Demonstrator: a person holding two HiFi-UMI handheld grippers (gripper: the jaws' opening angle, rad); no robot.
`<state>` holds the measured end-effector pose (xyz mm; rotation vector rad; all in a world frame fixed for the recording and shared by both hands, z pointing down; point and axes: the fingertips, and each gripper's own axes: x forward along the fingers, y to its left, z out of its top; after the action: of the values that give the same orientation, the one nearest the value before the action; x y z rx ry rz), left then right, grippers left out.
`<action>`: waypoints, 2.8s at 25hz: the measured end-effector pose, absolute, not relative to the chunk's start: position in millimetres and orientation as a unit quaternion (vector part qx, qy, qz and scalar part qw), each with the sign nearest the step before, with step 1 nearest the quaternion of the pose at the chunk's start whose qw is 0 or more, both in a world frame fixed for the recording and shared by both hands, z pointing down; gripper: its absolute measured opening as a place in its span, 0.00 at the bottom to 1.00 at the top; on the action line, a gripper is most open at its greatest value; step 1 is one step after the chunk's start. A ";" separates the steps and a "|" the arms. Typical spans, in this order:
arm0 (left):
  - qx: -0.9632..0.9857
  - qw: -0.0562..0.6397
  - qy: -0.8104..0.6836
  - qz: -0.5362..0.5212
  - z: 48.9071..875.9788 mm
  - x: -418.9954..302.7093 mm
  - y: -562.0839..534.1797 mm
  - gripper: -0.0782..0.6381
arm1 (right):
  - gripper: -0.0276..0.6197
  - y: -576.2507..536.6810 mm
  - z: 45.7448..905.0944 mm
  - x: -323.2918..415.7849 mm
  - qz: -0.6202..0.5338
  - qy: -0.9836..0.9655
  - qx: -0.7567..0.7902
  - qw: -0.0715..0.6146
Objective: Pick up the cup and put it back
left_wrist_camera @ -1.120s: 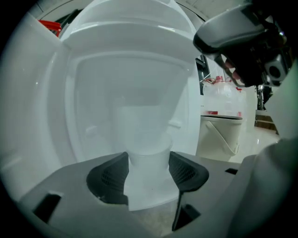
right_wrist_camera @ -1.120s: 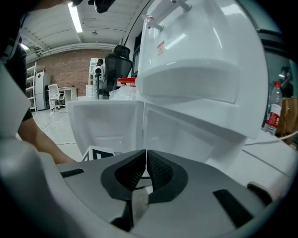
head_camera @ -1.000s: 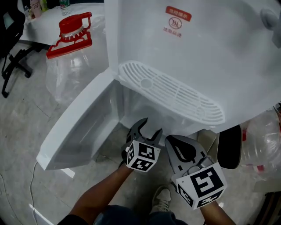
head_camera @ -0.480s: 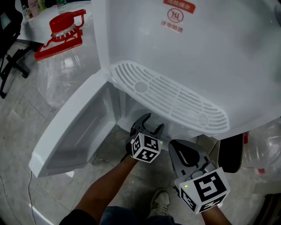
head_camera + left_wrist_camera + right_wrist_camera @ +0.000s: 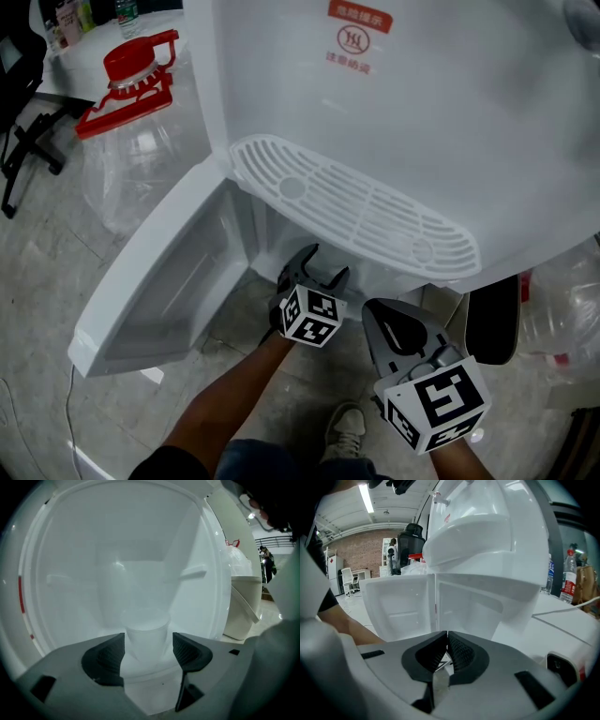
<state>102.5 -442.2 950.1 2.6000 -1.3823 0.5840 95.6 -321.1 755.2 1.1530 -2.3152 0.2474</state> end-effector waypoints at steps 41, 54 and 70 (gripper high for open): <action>0.890 0.072 -0.431 0.132 711.3 14.7 -267.2 0.12 | 0.08 -245.3 692.6 52.9 0.095 -0.869 0.434 0.220; 0.869 0.118 -0.456 0.153 555.8 17.0 -273.0 0.12 | 0.08 -250.3 542.4 46.5 0.119 -0.885 0.370 0.256; 0.857 0.117 -0.470 0.178 241.5 15.0 -233.7 0.12 | 0.08 -225.1 232.6 41.6 0.127 -0.889 0.374 0.230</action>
<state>15.0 -233.7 241.5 2.5082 -1.3751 0.5200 41.6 -225.1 232.6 1.0293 -2.4474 0.3498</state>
